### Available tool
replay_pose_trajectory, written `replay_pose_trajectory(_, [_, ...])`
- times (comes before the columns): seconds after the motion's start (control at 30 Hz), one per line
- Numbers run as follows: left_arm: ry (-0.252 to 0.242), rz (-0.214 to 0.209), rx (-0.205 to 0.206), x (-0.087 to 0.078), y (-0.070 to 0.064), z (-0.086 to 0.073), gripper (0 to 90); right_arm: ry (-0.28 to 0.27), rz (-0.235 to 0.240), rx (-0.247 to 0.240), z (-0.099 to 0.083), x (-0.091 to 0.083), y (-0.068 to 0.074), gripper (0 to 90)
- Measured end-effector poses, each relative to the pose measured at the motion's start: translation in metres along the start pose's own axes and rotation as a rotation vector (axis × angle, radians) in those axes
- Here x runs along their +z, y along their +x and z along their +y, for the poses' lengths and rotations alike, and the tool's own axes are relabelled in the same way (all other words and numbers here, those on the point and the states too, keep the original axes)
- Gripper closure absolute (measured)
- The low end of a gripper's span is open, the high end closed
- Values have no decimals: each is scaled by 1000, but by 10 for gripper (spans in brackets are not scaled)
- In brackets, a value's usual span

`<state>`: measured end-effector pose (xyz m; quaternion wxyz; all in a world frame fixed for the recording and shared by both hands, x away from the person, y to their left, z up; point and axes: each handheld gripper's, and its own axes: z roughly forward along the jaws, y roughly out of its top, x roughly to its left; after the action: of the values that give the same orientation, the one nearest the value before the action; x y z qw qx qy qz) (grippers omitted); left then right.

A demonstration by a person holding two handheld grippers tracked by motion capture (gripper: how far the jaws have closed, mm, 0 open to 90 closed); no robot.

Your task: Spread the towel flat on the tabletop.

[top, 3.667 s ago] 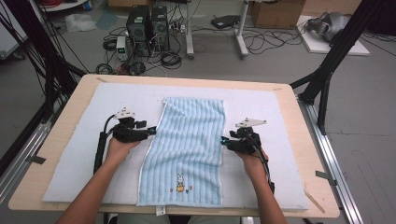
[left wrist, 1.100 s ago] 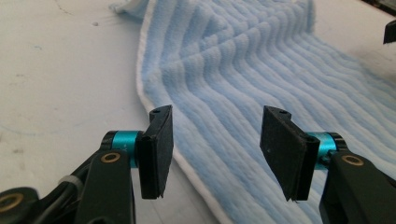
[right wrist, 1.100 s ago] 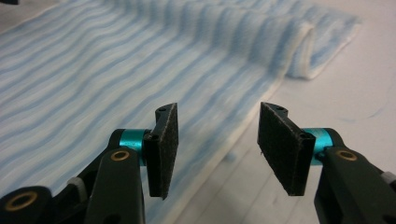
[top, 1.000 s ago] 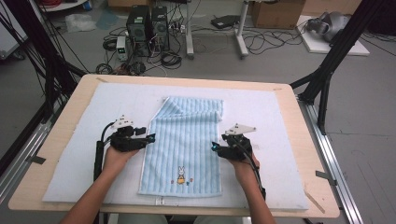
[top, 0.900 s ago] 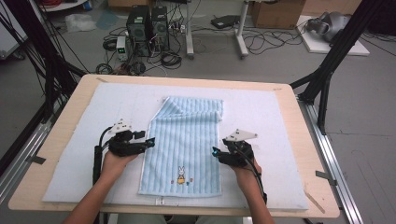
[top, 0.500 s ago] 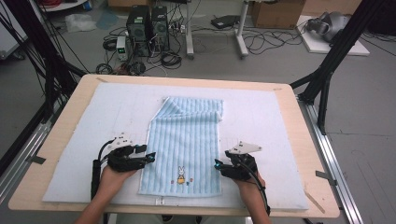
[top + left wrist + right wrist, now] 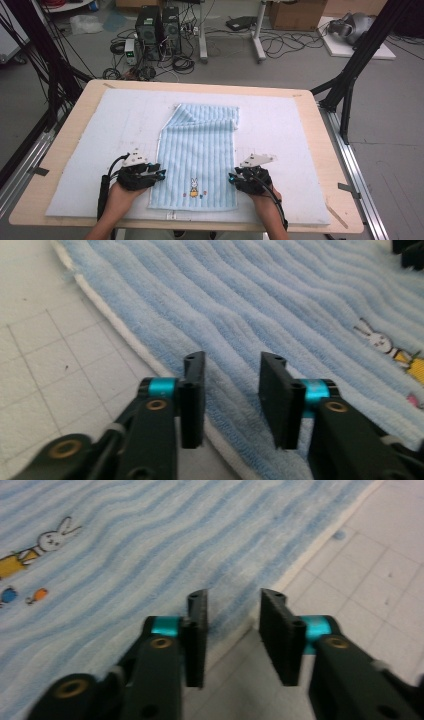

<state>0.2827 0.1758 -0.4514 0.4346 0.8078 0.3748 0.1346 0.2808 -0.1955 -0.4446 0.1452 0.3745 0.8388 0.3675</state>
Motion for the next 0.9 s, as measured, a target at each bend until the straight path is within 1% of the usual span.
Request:
replay_pose_trajectory(0.03, [8,-13,14,0,-1,0,780,3,1,-8,0,0,1,781])
replay_pose_trajectory(0.07, [10,-20,26,0,-1,0,830,7,5,-15,1,0,3,833])
replay_pose_trajectory(0.13, [12,-31,32,0,-2,0,855,15,4,-24,2,0,6,859])
replay_pose_trajectory(0.23, [15,-51,25,-3,-4,-2,863,17,13,-5,1,-1,6,864])
replay_pose_trajectory(0.27, [19,-60,26,-5,-4,-3,863,20,23,0,0,-2,6,864])
replay_pose_trajectory(0.33, [16,-71,12,-8,-7,-6,864,30,25,-6,-2,-6,8,863])
replay_pose_trajectory(0.4, [21,-88,10,-11,-10,-9,864,38,33,-14,-5,-10,11,863])
replay_pose_trajectory(0.43, [23,-93,12,-13,-11,-10,864,46,34,-26,-7,-13,13,863])
replay_pose_trajectory(0.5, [32,-105,28,-17,-16,-13,865,53,34,-37,-11,-19,18,863])
replay_pose_trajectory(0.6, [35,-121,38,-21,-23,-17,865,62,49,-49,-17,-26,22,863])
replay_pose_trajectory(0.67, [36,-135,42,-24,-28,-20,865,68,49,-51,-21,-31,26,863])
replay_pose_trajectory(0.8, [45,-161,69,-30,-38,-25,864,78,39,-80,-29,-41,35,863])
replay_pose_trajectory(0.9, [49,-174,77,-32,-43,-27,864,79,44,-77,-35,-47,39,859])
